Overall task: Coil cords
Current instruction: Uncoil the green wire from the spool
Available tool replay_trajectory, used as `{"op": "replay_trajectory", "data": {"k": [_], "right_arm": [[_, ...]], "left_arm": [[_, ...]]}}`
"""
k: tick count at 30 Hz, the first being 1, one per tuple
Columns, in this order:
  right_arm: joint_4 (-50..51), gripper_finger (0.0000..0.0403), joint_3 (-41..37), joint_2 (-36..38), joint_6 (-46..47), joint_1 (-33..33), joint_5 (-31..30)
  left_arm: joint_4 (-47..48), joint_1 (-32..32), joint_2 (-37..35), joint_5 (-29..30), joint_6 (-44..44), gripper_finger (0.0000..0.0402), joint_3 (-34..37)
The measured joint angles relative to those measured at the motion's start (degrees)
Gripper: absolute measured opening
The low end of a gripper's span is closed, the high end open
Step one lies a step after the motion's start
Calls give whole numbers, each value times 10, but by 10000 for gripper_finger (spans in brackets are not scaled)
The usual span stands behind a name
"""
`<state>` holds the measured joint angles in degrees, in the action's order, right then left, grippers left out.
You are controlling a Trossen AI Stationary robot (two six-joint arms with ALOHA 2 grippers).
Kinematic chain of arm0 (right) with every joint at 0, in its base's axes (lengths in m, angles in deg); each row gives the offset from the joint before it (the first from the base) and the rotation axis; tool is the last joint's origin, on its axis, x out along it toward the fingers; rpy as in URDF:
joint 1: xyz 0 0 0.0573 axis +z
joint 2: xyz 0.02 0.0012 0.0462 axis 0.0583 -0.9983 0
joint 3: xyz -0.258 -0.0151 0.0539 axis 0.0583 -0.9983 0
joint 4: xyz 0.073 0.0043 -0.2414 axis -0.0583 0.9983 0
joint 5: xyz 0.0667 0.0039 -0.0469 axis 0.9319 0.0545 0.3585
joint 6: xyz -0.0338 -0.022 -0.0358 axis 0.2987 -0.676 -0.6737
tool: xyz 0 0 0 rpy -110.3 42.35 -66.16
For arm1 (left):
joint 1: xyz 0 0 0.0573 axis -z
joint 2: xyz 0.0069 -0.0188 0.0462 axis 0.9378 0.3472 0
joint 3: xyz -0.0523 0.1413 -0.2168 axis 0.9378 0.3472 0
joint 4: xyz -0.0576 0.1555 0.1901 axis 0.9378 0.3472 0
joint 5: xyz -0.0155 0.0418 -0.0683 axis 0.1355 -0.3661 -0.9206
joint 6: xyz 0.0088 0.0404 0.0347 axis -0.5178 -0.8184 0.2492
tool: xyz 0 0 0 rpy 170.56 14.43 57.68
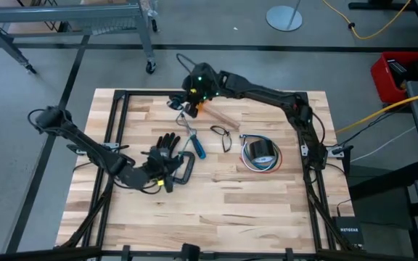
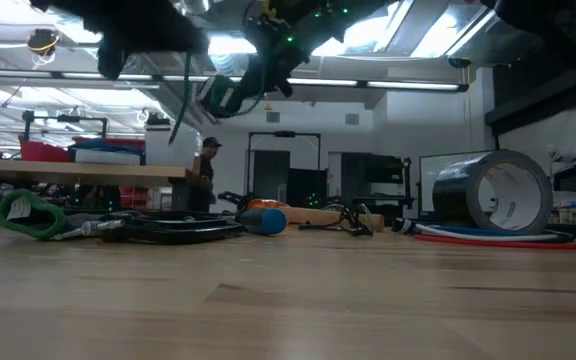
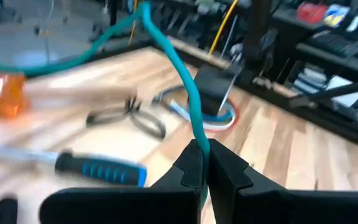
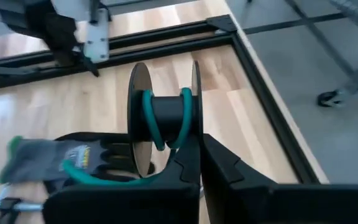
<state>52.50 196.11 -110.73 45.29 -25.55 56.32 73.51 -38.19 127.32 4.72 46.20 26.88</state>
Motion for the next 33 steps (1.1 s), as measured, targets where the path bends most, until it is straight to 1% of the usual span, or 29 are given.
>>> {"op": "replay_trajectory", "data": {"k": [6, 9, 12, 17, 19, 22, 25, 29, 33], "right_arm": [[123, 1, 40, 4, 0, -41, 127], [198, 1, 56, 4, -2, -59, 166], [262, 1, 71, 4, -8, -76, 188], [340, 1, 86, 4, -27, -100, 217], [361, 1, 89, 4, -28, -109, 247], [398, 1, 89, 4, -29, -120, 309], [432, 1, 89, 4, -29, -124, 362], [489, 1, 89, 4, -38, -123, 408], [533, 1, 89, 4, -38, -122, 421]], "left_arm": [[109, 3, 25, 0, 178, 0, 0], [162, 3, 28, 0, 243, 0, 0], [212, 3, 28, 2, 295, 0, 0], [282, 3, 28, 2, 359, 0, 0], [308, 3, 28, 4, 376, 0, 0], [349, 3, 28, 7, 405, 0, 0], [384, 3, 28, 24, 430, 0, 0], [422, 2, 28, 52, 436, 0, 0], [447, 2, 28, 75, 435, 0, 0]]}}
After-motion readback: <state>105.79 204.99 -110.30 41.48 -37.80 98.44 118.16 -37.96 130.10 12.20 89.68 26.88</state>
